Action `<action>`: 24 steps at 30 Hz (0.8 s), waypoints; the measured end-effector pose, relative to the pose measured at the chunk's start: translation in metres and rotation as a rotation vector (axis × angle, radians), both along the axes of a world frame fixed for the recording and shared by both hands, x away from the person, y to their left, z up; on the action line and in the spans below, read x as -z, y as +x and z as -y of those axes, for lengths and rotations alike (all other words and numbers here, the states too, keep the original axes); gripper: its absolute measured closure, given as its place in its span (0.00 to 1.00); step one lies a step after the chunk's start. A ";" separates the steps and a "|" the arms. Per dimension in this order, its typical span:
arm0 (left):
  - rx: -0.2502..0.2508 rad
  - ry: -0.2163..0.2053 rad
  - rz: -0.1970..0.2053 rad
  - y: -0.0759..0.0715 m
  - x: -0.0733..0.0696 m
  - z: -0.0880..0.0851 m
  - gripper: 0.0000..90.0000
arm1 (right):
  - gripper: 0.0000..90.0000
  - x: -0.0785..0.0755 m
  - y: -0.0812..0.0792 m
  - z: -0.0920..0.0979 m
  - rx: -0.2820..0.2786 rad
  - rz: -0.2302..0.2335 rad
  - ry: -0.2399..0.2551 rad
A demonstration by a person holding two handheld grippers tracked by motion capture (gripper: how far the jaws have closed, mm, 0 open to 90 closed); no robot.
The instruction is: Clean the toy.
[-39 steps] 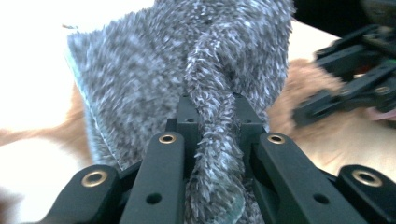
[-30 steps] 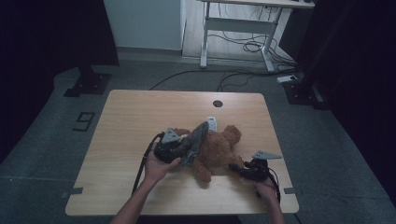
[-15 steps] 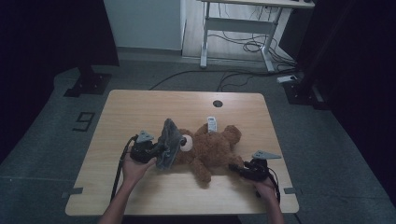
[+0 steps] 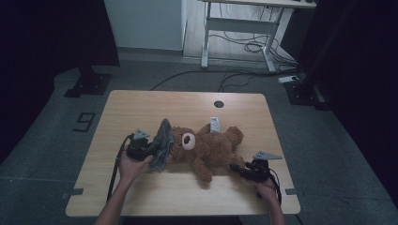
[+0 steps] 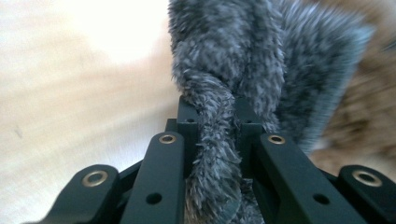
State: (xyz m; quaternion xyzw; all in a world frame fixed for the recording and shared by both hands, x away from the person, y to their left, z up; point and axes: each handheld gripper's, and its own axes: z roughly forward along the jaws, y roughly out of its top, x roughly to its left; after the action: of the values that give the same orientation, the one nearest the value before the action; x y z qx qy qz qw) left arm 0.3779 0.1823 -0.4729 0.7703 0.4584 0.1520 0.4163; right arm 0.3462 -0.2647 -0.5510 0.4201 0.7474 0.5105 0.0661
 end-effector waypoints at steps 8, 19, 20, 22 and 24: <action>0.170 -0.046 0.109 -0.006 -0.051 0.068 0.86 | 0.66 -0.001 0.003 -0.009 0.013 0.019 -0.021; 0.373 0.112 0.050 0.018 -0.041 0.216 0.86 | 0.66 -0.001 -0.001 -0.006 0.003 0.025 -0.028; 0.370 0.120 0.037 0.021 -0.035 0.220 0.86 | 0.66 -0.001 -0.001 -0.006 0.004 0.026 -0.026; 0.356 0.119 0.032 0.023 -0.029 0.221 0.86 | 0.66 -0.001 -0.001 -0.005 0.004 0.026 -0.026; 0.344 0.112 0.031 0.024 -0.028 0.217 0.86 | 0.66 -0.001 -0.001 -0.004 0.003 0.025 -0.021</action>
State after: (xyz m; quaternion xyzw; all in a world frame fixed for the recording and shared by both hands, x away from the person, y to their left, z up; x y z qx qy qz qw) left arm 0.4020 -0.0345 -0.4447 0.8569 0.3041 0.1158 0.3999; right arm 0.3450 -0.2603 -0.5504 0.4138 0.7512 0.5078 0.0806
